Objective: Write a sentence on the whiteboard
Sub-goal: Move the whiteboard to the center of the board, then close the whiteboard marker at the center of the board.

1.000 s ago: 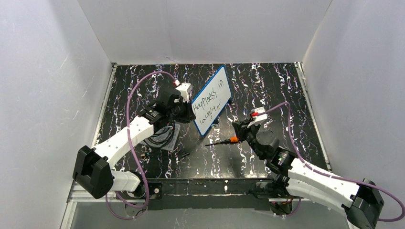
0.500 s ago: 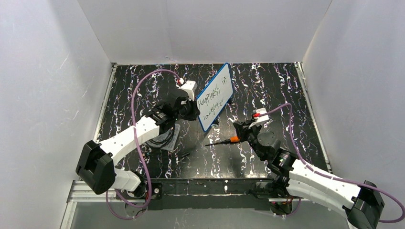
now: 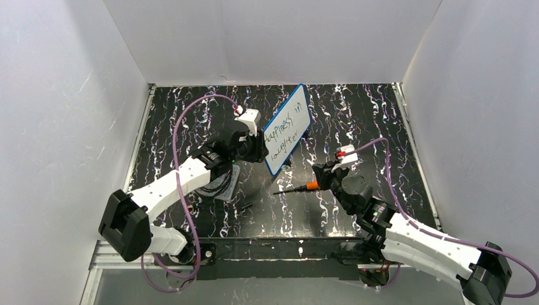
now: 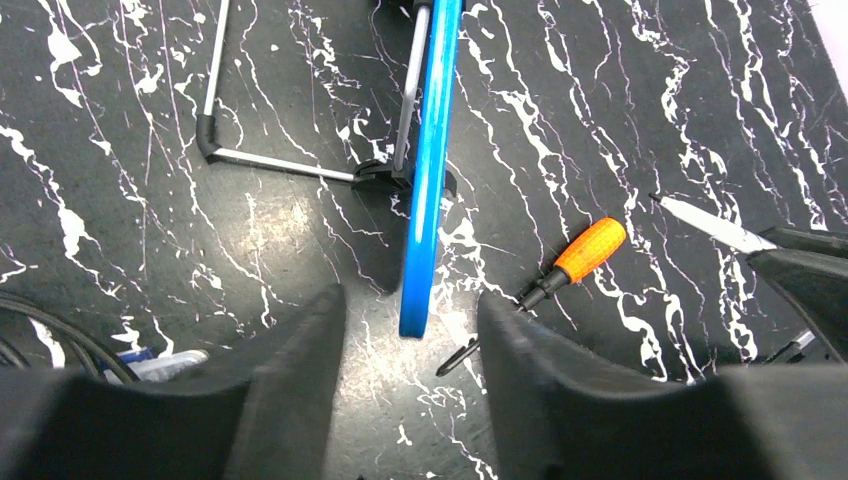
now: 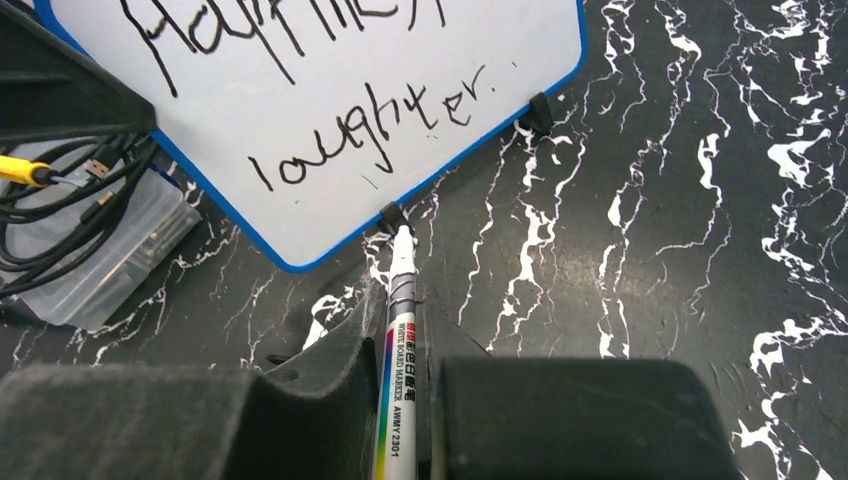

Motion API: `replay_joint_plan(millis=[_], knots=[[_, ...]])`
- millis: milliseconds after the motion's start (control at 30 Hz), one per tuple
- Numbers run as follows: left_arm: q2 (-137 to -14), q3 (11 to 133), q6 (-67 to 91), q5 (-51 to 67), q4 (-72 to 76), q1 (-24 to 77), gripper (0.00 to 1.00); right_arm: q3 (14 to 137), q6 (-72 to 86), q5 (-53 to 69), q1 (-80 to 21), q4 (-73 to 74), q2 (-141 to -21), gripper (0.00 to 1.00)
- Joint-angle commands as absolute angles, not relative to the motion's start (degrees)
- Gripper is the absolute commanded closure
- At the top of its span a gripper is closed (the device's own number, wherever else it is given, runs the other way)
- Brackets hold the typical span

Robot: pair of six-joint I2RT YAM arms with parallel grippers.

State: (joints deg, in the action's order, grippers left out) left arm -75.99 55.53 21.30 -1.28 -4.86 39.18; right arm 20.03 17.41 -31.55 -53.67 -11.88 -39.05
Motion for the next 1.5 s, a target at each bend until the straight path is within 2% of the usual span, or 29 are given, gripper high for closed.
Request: replay_joint_plan(millis=[0, 167, 333, 533, 800, 1000, 1467], knots=[[-69.8, 53.4, 21.0, -1.1, -5.9, 39.4, 0.41, 23.3, 17.9, -32.8, -53.9, -8.8, -37.3, 0.99], [-63.9, 50.7, 20.5, -1.3, -9.6, 39.3, 0.18, 24.9, 18.5, -31.9, -53.9, -4.6, -35.3, 0.99], [-57.4, 47.0, 20.0, -1.2, -13.4, 39.4, 0.1, 26.8, 19.5, -31.4, -53.9, -0.4, -34.2, 0.99], [-49.2, 40.7, 20.0, 4.3, -18.4, 39.4, 0.1, 30.3, 21.9, -29.6, -53.9, 8.1, -33.7, 0.99], [-43.6, 32.7, 26.9, 6.4, -24.3, 39.6, 0.17, 33.6, 28.4, -27.8, -53.9, 19.4, -33.7, 0.99], [-49.4, 29.9, 30.2, 6.4, -22.7, 41.6, 0.21, 32.2, 29.9, -25.1, -53.9, 19.8, -31.4, 0.99], [-62.4, 31.4, 23.1, 4.1, -15.2, 44.1, 0.24, 30.5, 29.9, -24.9, -53.9, 18.0, -29.6, 0.99]])
